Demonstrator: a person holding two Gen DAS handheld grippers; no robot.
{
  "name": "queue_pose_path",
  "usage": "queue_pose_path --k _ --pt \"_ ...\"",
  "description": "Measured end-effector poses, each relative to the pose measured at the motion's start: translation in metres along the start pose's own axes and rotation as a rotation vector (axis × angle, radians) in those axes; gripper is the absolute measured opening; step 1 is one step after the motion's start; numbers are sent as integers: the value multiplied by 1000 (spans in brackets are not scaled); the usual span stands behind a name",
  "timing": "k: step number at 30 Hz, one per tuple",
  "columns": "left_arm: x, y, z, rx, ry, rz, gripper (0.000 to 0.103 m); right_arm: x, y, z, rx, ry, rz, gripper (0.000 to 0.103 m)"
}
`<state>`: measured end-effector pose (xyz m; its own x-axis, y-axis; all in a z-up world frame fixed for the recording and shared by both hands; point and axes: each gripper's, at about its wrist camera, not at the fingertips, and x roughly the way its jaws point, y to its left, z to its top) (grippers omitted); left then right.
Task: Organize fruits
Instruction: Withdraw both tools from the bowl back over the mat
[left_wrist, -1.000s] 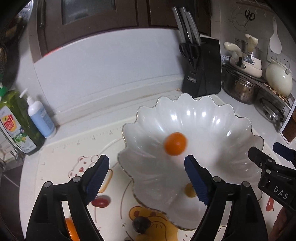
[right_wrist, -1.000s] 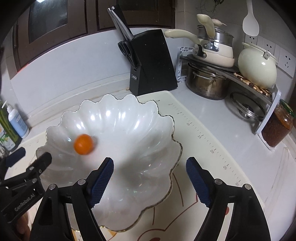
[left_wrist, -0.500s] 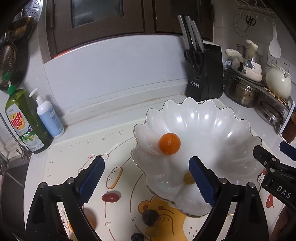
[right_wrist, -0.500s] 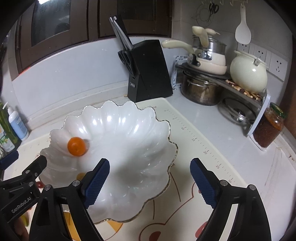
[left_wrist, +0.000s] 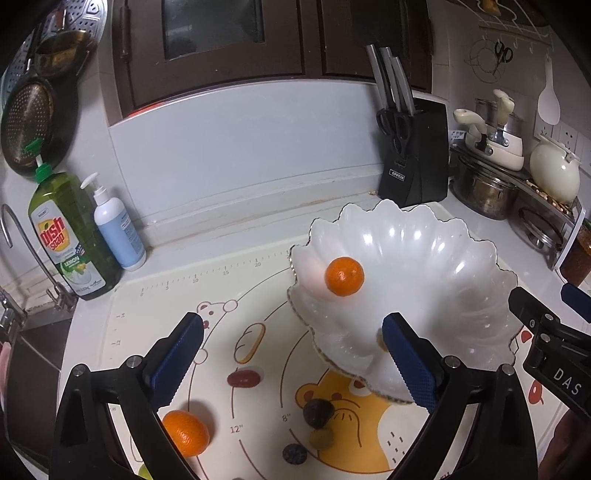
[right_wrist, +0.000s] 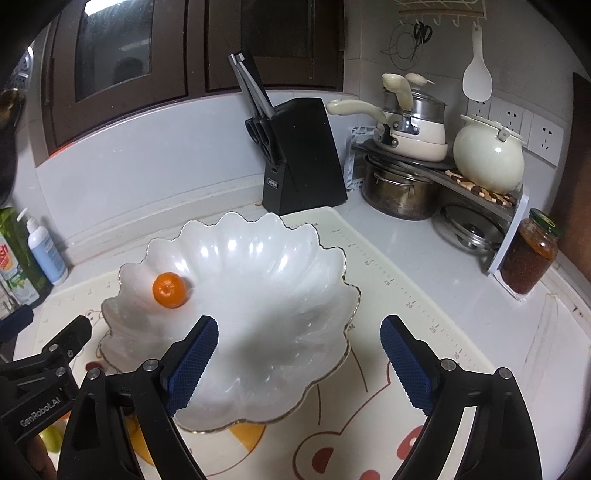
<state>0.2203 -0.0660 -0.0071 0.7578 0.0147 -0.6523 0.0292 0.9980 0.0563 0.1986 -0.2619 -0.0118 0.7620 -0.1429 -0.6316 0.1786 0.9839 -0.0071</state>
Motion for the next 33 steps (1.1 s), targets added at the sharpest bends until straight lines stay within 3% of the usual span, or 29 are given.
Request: queue_pose_path --k 33 --pt "-51 27 -51 -8 -9 36 102 -46 19 -43 -9 -43 50 91"
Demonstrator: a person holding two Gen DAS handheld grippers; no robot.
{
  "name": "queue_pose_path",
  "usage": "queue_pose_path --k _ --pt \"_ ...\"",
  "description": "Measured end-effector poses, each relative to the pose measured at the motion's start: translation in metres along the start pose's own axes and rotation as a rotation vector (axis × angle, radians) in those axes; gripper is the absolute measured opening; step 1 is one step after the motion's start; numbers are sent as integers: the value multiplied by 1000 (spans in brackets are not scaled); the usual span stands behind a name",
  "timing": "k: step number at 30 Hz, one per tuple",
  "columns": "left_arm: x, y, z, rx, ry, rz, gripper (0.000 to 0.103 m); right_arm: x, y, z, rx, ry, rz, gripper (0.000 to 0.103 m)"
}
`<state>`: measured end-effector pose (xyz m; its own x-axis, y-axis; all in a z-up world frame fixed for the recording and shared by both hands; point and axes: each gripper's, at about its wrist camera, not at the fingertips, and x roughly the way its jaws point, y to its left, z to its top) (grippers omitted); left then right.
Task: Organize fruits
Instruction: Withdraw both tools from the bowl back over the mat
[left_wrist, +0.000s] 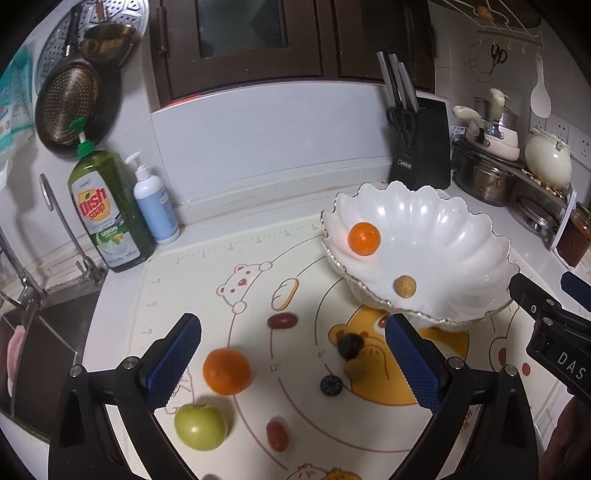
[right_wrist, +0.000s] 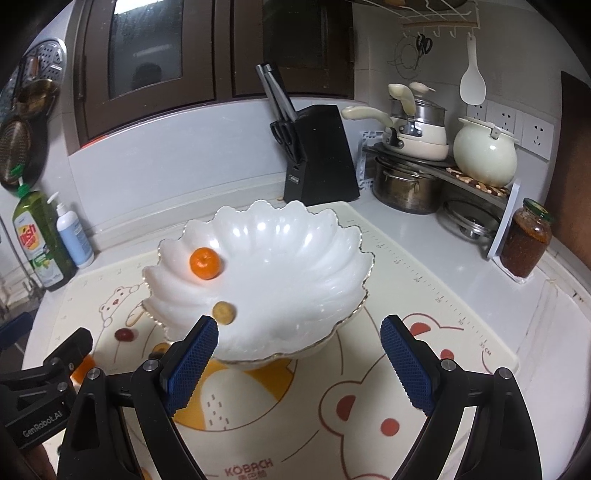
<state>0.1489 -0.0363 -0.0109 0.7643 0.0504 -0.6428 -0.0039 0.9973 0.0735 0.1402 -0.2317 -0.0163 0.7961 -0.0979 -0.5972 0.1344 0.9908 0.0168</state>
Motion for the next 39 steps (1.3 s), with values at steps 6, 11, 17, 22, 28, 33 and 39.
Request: queue_pose_path --k 6,11,17,22,28,33,39 --pt "-13 11 -11 -14 -7 10 102 -9 9 -8 2 12 36 90" --pt "-20 21 -19 -32 -2 17 102 -15 18 -18 -6 20 65 91" --pt "-30 31 -37 -18 -1 37 102 -23 28 -29 -31 14 71 90" --pt "-39 42 -54 -29 12 42 102 -30 41 -39 -51 13 101 91" --pt "-49 57 -70 -49 14 60 102 -37 58 -53 -76 22 146 90" --pt "-54 69 -87 -58 25 79 102 -45 72 -65 -101 12 176 90" --pt "-53 80 -107 -79 41 87 102 -46 87 -78 -137 21 200 90"
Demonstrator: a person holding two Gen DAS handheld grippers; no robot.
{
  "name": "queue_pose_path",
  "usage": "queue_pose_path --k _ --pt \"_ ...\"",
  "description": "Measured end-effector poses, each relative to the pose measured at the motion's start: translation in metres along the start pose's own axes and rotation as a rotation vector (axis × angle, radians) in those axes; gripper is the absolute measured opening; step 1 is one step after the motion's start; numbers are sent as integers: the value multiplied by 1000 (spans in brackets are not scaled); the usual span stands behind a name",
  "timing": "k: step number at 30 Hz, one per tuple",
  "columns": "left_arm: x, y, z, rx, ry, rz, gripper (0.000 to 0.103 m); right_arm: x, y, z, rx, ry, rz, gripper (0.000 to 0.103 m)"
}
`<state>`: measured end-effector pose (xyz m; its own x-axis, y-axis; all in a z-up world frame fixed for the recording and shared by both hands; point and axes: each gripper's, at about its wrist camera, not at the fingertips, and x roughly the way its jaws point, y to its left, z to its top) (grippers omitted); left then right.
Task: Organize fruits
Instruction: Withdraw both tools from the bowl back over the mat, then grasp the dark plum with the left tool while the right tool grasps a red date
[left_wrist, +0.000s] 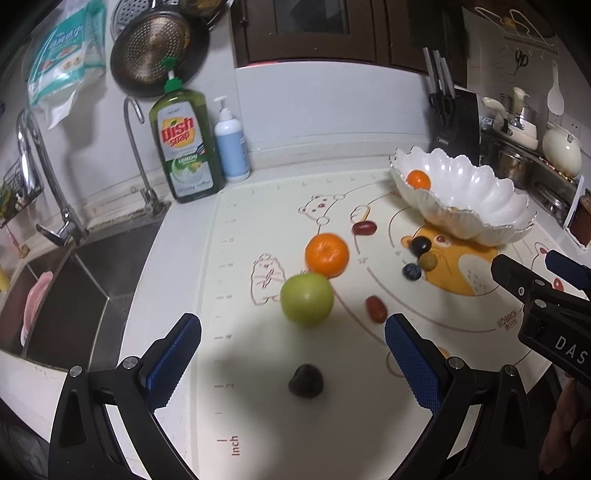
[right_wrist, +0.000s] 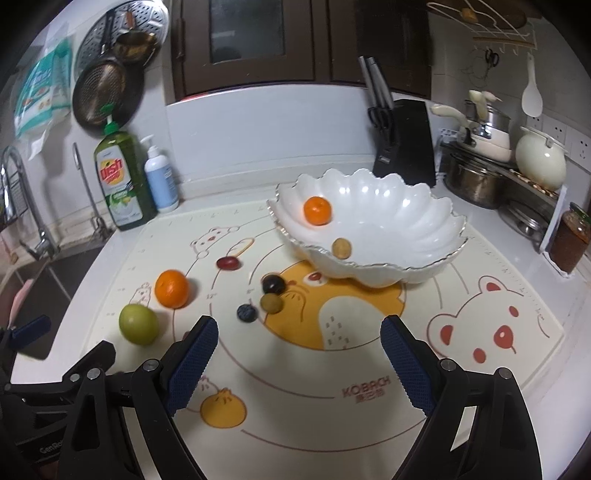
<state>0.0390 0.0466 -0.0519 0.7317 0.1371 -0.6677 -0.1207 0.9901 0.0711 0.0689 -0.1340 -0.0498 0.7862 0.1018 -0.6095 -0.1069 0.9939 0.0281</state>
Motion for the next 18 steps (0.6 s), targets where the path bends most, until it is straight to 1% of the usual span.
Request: queue_pose_path --k 8,11,13,15,18 --pt "4 11 -18 -18 11 5 101 3 15 -15 -35 19 17 90" --pt "8 11 -22 -19 21 -3 101 5 17 -19 -39 29 21 90" --pt "10 9 -24 -12 19 -7 97 6 17 -21 -41 30 18 90" --pt "13 5 -25 -1 26 7 96 7 16 -23 -40 32 14 90" --pt "17 2 -28 5 33 0 92 11 12 -24 -28 42 13 90"
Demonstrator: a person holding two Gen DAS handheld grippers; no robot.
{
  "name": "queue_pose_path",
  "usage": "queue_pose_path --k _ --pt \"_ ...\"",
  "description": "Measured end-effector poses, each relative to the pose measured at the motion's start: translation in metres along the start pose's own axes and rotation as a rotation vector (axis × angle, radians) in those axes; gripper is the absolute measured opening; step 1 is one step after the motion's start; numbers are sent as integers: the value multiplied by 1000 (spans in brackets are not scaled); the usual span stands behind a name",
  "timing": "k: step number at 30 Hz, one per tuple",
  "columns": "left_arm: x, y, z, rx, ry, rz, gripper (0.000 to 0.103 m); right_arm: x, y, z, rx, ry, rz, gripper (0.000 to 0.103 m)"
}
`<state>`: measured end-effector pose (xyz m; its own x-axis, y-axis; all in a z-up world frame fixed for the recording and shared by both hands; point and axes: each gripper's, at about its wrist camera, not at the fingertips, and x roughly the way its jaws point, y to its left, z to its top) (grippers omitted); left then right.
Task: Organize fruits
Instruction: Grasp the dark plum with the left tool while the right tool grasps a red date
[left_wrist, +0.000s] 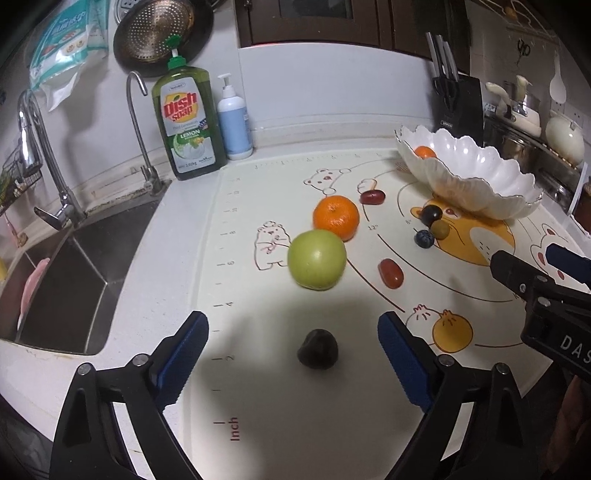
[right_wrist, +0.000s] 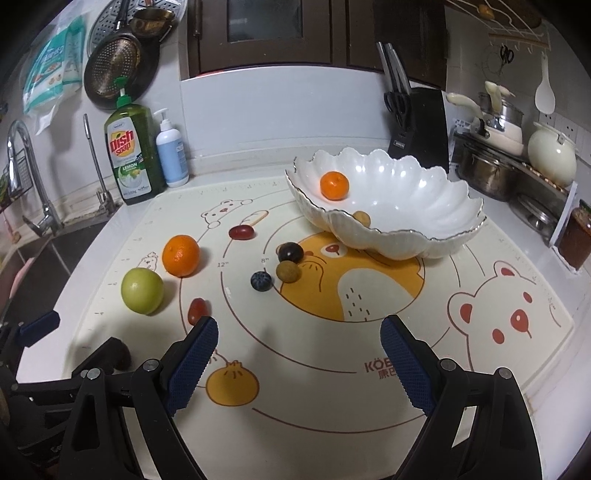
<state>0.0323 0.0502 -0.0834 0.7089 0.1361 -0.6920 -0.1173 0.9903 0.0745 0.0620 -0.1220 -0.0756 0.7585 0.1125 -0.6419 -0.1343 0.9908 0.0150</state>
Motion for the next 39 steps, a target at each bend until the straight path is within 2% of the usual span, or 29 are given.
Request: queue_pose_path --k 8,16,20,22,31,39 --pt "13 -4 -7 5 29 1 82 7 -3 -4 8 7 -8 90" --pt "21 -7 -11 12 56 -7 59 10 -1 -6 4 10 -3 90" --pt "25 -7 -13 8 68 -11 55 13 0 -7 1 17 -1 90" --pt "27 -7 -13 9 75 -15 48 14 0 -7 2 18 1 90" --pt "28 -10 -16 10 74 -52 30 14 1 -7 5 13 17 90" --pt "27 -8 -15 5 74 -52 26 16 5 -7 4 17 29 91"
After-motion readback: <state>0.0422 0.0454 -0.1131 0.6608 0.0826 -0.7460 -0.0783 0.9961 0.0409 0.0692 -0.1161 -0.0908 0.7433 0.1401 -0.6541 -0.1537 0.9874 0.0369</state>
